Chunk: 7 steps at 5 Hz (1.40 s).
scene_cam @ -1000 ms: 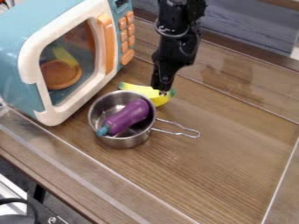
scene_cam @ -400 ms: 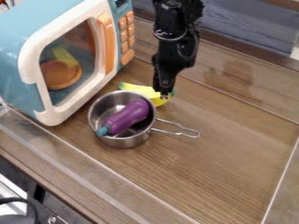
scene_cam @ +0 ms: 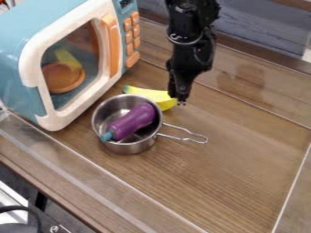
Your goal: Put the banana in the silver pot
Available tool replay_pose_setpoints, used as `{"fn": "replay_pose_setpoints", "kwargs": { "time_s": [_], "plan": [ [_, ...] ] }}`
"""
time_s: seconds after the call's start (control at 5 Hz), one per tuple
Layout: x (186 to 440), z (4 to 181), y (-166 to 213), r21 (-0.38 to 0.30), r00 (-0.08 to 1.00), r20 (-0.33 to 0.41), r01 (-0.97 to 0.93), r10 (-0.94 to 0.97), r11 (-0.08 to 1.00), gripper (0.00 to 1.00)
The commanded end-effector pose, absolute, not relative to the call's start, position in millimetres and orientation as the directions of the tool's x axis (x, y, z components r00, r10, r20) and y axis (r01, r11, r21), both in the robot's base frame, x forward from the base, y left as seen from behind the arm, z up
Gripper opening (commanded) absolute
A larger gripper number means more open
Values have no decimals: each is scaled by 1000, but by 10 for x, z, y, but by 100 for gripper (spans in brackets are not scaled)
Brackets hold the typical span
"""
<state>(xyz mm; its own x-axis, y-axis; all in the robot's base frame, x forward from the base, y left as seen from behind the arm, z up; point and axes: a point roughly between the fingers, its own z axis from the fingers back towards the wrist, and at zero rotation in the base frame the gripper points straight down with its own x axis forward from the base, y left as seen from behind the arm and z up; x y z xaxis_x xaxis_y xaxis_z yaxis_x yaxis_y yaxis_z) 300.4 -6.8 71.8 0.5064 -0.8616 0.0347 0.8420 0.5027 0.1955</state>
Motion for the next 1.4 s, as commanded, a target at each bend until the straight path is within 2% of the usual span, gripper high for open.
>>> {"fn": "replay_pose_setpoints", "kwargs": {
  "time_s": [0.0, 0.4, 0.8, 1.2],
  "plan": [
    [3066, 881, -147, 232, 490, 78, 838, -868, 493, 0],
    [3125, 803, 32, 227, 556, 105, 794, -824, 565, 0],
    [3066, 949, 88, 216, 634, 132, 732, -762, 646, 0],
    [2994, 835, -45, 193, 698, 158, 672, -698, 715, 0]
  ]
}}
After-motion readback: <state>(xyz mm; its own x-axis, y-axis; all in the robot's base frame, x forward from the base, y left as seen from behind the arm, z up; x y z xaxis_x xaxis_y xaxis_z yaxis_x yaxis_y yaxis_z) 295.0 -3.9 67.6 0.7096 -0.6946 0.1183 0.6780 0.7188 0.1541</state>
